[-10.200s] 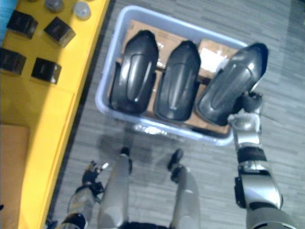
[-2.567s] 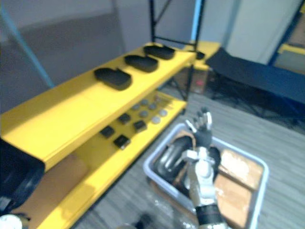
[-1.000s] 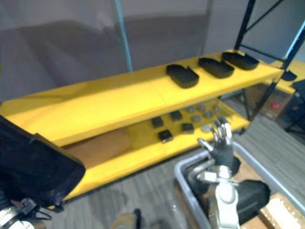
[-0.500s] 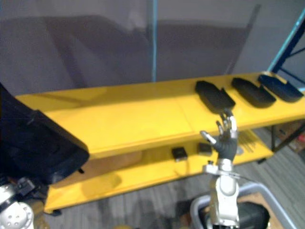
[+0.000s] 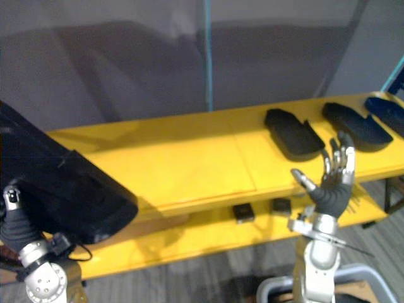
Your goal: Walk over and take plastic housings, then place them on the shelf
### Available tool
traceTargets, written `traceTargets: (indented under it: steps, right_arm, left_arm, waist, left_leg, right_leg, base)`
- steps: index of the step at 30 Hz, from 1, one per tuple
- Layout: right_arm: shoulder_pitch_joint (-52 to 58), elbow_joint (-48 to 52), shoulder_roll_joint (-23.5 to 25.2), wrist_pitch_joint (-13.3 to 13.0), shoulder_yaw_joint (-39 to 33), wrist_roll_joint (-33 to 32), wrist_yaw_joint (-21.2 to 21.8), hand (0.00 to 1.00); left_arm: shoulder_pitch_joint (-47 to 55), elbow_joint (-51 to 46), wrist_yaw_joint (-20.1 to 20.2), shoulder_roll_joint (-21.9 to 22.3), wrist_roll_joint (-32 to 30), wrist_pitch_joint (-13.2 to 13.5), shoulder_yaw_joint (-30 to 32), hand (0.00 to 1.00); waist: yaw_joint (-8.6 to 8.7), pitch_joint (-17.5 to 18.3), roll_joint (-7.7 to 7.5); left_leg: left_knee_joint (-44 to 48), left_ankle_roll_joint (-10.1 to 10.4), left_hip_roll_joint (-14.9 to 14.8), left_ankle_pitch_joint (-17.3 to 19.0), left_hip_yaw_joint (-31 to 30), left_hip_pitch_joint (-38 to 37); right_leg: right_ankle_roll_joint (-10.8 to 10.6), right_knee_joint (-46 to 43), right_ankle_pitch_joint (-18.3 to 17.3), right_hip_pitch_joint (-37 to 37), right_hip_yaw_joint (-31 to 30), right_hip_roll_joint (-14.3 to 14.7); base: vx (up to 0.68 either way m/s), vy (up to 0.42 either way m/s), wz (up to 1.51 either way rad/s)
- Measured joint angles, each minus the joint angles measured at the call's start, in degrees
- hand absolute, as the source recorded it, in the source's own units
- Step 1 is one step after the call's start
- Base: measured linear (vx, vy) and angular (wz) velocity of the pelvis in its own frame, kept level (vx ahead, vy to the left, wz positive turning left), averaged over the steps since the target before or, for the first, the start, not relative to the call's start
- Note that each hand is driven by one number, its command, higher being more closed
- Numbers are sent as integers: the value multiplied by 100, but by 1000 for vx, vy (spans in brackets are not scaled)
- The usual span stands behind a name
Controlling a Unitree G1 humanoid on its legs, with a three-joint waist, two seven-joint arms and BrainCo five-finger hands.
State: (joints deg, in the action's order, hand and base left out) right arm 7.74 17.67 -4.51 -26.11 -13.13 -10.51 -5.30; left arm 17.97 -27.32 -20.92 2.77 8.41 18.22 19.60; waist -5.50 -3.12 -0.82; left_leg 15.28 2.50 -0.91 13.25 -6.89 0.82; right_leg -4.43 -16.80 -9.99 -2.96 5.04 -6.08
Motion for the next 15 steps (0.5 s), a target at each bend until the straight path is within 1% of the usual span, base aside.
traceTargets:
  steps: [1,2,3,4,6,8,10,11,12,13,14,15]
  right_arm:
    - [1,5,28,-4,56,2,38,0]
    - [1,7,30,-10,103,4,42,0]
    - [-1,14,39,-12,172,10,57,0]
    - [-8,16,40,-20,262,5,83,0]
    - [-12,48,40,-60,353,-7,163,0]
    - [-33,101,39,-62,432,-108,200,0]
    - [-77,165,44,-64,619,-226,293,0]
    - [-105,165,46,-64,646,-223,288,0]
    - [-134,165,51,-65,703,-218,278,0]
    - [-160,163,61,-64,703,-208,225,0]
    - [-185,165,72,-67,706,-167,91,0]
    - [-190,140,26,-80,653,-50,-105,0]
  left_arm:
    - [60,0,-51,-3,7,-1,24,100]
    - [77,1,-75,-3,10,-2,46,100]
    - [93,1,-105,-3,10,-1,86,100]
    - [152,0,-146,-3,8,0,120,100]
    - [223,0,-185,-5,2,1,209,100]
    - [231,0,-325,-11,-11,6,239,100]
    - [236,-30,-392,-30,-88,5,278,100]
    - [233,-68,-393,-34,-118,2,282,100]
    - [212,-139,-372,-42,-187,-1,269,100]
    - [192,-208,-279,-67,-218,2,269,100]
    - [199,-290,-193,-181,-217,10,258,100]
    - [140,-298,-62,-275,-216,32,252,100]
  waist:
    - [-3,54,-85]
    - [-2,62,-94]
    - [-8,92,-145]
    - [-18,104,-152]
    - [-18,168,-133]
    - [-34,197,-84]
    - [-37,215,1]
    - [-25,213,4]
    - [14,209,0]
    - [5,216,5]
    - [24,214,65]
    - [46,172,129]
  left_leg:
    - [-12,0,3,0,-2,-3]
    - [-16,0,5,-2,-2,-6]
    - [-17,0,11,-2,-8,-24]
    - [-65,0,14,-4,-9,-93]
    - [-82,1,32,-5,-38,-103]
    - [-101,22,64,-33,-101,-91]
    - [-183,61,136,-140,-241,-81]
    - [-227,90,173,-206,-192,-61]
    - [-335,110,157,-309,43,-44]
    - [-409,-58,36,-249,459,-31]
    - [-359,-64,-268,-252,1328,9]
    - [-229,-95,-520,-278,2015,48]
  right_leg:
    - [-4,58,3,22,1,0]
    - [-3,65,4,27,1,-1]
    - [-9,83,7,58,5,-5]
    - [-15,139,19,140,13,-8]
    - [-16,178,20,189,56,-26]
    - [-21,223,23,230,136,-62]
    - [-26,249,22,326,331,-139]
    - [-27,259,21,367,445,-196]
    - [-30,314,21,477,667,-293]
    - [-43,373,32,599,923,-373]
    - [-72,453,51,771,1265,-455]
    - [-80,478,55,931,1574,-544]
  base:
    - [0,0,0]
    - [0,0,0]
    - [0,0,0]
    - [0,0,0]
    - [-2,14,10]
    - [-9,9,23]
    - [-14,12,46]
    - [-23,41,73]
    - [-21,38,90]
    - [-5,-25,134]
    - [23,-60,157]
    - [39,-58,145]
